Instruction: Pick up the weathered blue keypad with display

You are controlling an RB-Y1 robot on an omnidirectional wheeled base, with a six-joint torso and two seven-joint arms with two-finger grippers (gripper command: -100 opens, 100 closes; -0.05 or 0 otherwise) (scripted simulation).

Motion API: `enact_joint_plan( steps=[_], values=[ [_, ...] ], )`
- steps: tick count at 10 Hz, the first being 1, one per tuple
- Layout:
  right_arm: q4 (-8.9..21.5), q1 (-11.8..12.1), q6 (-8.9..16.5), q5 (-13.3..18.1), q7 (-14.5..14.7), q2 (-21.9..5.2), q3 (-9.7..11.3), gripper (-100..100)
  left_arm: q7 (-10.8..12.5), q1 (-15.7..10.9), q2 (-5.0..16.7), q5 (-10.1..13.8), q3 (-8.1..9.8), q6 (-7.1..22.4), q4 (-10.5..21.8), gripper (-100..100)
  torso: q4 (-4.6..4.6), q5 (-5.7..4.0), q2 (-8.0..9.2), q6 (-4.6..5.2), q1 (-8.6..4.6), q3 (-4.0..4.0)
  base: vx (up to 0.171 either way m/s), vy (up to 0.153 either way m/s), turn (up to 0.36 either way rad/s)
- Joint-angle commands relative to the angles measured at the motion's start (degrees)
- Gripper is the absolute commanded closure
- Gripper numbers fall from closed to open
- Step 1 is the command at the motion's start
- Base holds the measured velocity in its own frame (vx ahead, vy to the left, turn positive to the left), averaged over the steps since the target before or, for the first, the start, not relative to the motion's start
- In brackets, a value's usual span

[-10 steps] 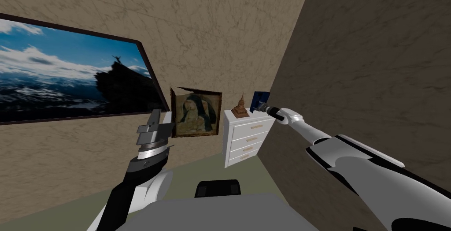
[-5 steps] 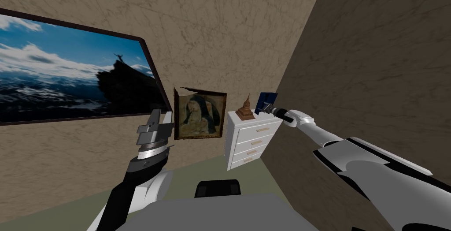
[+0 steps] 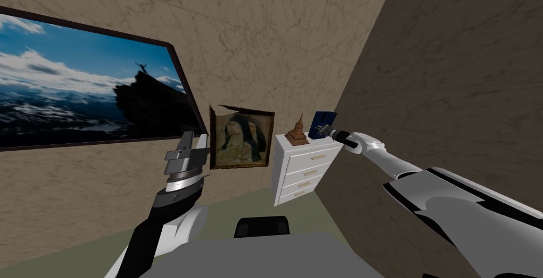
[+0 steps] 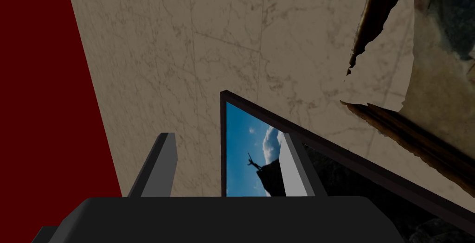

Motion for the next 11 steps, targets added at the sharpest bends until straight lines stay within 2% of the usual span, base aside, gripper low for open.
enact_joint_plan(
  steps=[1,3,4,5,6,11],
  values=[
    [0.0,0.0,0.0,0.0,0.0,0.0,0.0,100,0.0,0.0,0.0,0.0,0.0,0.0,0.0,0,0.0,0.0,0.0,0.0,0.0,0.0,0.0,0.0,0.0],
    [0.0,0.0,-0.1,-0.2,-0.5,0.2,-0.1,100,0.0,0.0,0.0,0.0,0.0,0.0,0.0,0,-0.02,0.17,-0.09,0.04,0.09,-0.06,0.0,0.0,0.0],
    [0.0,0.0,-0.1,-0.3,-0.5,0.2,-0.1,0,0.0,0.0,0.0,0.0,0.0,0.0,0.0,0,-0.02,0.19,-0.1,0.04,0.11,-0.06,0.0,0.0,0.0],
    [-1.1,-0.9,1.9,2.6,-1.8,1.8,0.6,100,0.0,0.0,0.0,0.0,0.0,0.0,0.0,0,-0.02,0.2,-0.11,0.04,0.12,-0.07,-0.049,-0.053,-0.076],
    [-1.1,-0.9,1.9,2.8,-1.8,1.8,0.6,100,0.0,0.0,0.0,0.0,0.0,0.0,0.0,0,-0.03,0.16,0.02,0.08,-0.04,-0.02,-0.068,-0.061,-0.009],
    [-2.5,-5.6,7.3,11.5,-7.7,7.6,2.1,100,0.0,0.0,0.0,0.0,0.0,0.0,0.0,0,-0.03,0.06,0.08,0.22,-0.41,0.01,-0.064,-0.082,-0.047]
  ],
)
